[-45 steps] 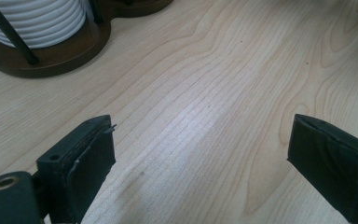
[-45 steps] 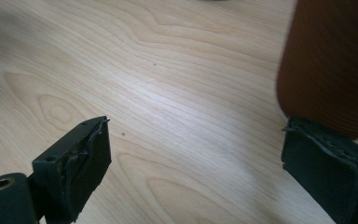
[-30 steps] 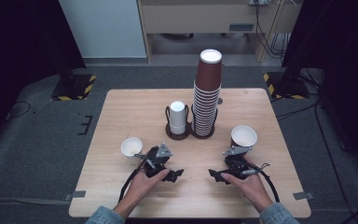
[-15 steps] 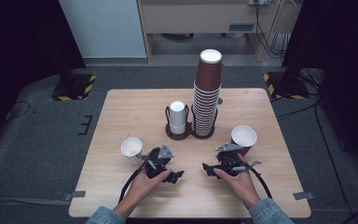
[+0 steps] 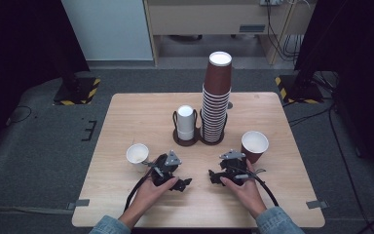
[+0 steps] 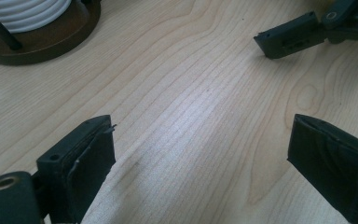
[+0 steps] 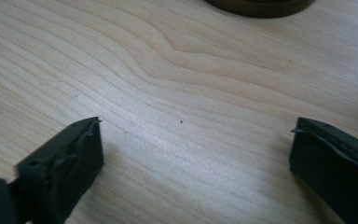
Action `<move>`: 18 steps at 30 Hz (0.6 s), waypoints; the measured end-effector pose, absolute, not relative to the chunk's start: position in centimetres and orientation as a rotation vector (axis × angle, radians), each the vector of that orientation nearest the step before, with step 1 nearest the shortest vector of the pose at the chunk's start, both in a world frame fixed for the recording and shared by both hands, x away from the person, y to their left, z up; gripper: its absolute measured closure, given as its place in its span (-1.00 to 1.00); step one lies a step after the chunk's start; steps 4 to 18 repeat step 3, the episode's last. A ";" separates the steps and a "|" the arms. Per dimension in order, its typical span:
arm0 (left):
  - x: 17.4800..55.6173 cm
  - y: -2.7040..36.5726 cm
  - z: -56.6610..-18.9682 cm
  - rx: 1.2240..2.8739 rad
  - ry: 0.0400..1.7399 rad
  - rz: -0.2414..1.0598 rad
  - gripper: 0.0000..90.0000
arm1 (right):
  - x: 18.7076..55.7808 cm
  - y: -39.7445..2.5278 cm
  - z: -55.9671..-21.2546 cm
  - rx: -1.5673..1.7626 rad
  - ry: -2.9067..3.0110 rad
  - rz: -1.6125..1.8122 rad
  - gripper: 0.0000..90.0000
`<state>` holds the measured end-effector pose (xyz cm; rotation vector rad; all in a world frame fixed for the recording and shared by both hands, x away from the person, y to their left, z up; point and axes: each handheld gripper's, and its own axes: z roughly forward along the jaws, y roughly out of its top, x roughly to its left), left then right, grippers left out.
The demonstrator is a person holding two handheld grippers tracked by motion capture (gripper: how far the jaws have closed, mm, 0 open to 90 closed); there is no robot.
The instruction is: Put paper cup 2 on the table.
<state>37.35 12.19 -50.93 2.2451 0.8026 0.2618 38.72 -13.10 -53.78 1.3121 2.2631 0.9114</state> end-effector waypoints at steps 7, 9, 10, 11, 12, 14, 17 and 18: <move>37.3 12.2 -50.9 2.247 0.799 0.264 -0.85 | 38.8 -13.1 -53.9 1.301 2.257 0.928 -0.99; 37.3 12.2 -50.9 2.247 0.799 0.264 -0.85 | 38.8 -13.1 -53.9 1.301 2.257 0.928 -0.99; 37.3 12.2 -50.9 2.247 0.799 0.264 -0.85 | 38.8 -13.1 -53.9 1.301 2.257 0.928 -0.99; 37.3 12.2 -50.9 2.247 0.799 0.264 -0.85 | 38.8 -13.1 -53.9 1.301 2.257 0.928 -0.99; 37.3 12.2 -50.9 2.247 0.799 0.264 -0.85 | 38.8 -13.1 -53.9 1.301 2.257 0.928 -0.99; 37.3 12.2 -50.9 2.247 0.799 0.264 -0.85 | 38.8 -13.1 -53.9 1.301 2.257 0.928 -0.99; 37.3 12.2 -50.9 2.247 0.799 0.264 -0.85 | 38.8 -13.1 -53.9 1.301 2.257 0.928 -0.99; 37.3 12.2 -50.9 2.247 0.799 0.264 -0.85 | 38.8 -13.1 -53.9 1.301 2.257 0.928 -0.99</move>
